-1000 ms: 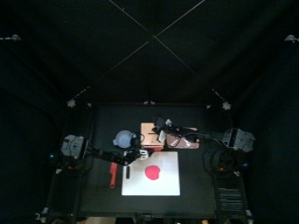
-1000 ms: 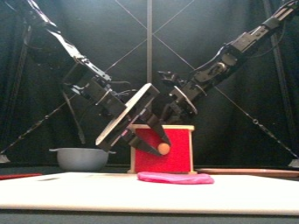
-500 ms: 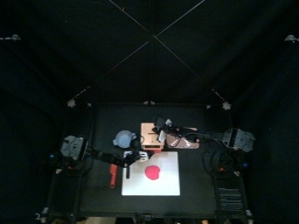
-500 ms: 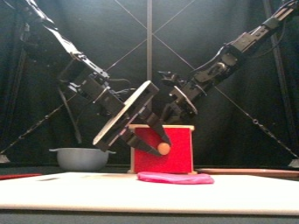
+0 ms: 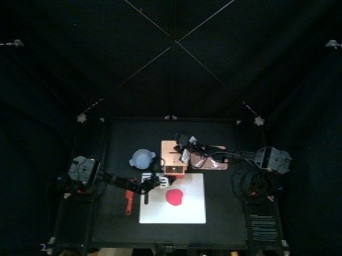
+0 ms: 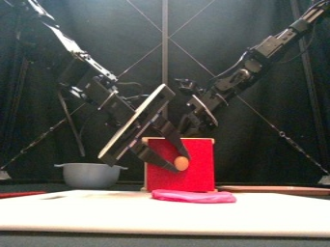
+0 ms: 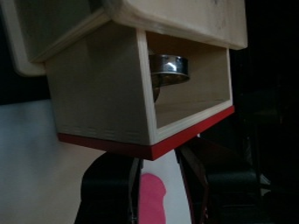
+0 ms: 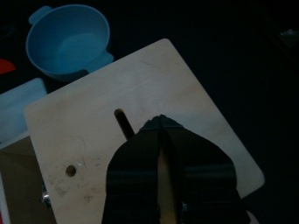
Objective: Get the cutter from the drawer then cut the dough then place the extra dough in the bowl
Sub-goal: Open the drawer
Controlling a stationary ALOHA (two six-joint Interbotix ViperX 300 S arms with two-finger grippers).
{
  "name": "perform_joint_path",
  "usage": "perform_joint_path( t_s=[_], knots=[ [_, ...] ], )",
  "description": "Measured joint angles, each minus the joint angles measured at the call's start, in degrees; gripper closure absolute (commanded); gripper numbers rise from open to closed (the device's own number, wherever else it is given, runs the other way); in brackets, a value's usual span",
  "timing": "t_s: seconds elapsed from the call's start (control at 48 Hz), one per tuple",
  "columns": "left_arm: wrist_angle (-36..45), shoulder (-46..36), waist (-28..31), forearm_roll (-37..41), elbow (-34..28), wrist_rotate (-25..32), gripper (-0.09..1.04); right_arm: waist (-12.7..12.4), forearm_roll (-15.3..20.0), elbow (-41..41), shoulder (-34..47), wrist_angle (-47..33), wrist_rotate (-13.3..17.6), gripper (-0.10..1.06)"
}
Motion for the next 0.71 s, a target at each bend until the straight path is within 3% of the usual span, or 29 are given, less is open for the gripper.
perform_joint_path(
  t_s=[0.708],
  knots=[
    [0.09, 0.00, -2.37, -1.05, -0.62, -0.18, 0.36, 0.00, 0.09, 0.09, -0.09, 0.00, 0.00, 0.94]
  ],
)
